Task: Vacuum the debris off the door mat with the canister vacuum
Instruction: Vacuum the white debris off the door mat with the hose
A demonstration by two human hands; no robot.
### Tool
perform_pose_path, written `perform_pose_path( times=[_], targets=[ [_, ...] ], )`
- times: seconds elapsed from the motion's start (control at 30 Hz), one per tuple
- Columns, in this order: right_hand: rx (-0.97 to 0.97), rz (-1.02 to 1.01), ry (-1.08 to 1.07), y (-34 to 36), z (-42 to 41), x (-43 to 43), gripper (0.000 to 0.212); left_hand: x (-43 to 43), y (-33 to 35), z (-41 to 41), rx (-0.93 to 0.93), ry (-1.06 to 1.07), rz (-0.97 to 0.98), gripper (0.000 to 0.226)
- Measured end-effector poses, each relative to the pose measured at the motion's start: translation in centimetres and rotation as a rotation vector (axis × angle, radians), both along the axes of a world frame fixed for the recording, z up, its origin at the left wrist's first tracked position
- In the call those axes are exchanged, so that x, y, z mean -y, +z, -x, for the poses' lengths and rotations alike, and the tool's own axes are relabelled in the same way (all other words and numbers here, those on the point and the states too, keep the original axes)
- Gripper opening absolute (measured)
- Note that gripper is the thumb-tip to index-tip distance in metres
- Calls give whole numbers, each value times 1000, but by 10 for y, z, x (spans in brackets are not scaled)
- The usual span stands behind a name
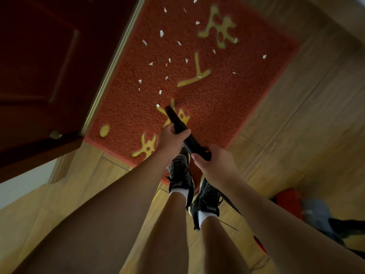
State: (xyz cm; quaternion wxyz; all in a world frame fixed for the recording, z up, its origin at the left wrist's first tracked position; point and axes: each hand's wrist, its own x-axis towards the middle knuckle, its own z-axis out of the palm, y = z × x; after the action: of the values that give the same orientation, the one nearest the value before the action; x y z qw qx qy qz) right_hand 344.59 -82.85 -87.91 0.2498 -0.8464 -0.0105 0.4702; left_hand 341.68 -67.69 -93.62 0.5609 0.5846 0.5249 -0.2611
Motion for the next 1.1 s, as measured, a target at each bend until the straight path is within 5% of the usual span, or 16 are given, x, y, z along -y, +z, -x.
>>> perform_pose_path(
  times=[0.2,0.33,0.5,0.7,1.0,1.1],
  targets=[
    [-3,-27,36,0,4,-17,27,-14,-1,10,-6,48,-23,58],
    [9,-19,61,-3,4,-25,30,-21,-4,10,11,78,-50,39],
    [11,-23,37,-4,1,-29,32,-24,-9,8,7,74,-37,62],
    [8,-20,28,-3,-4,-31,31,-27,-11,2,25,48,-33,63],
    [11,-36,5,-3,-17,-40,31,-38,-12,-16,56,68,-31,61],
    [9,-47,7,-1,-21,-45,29,-41,-15,-19,67,61,-35,41]
  ],
)
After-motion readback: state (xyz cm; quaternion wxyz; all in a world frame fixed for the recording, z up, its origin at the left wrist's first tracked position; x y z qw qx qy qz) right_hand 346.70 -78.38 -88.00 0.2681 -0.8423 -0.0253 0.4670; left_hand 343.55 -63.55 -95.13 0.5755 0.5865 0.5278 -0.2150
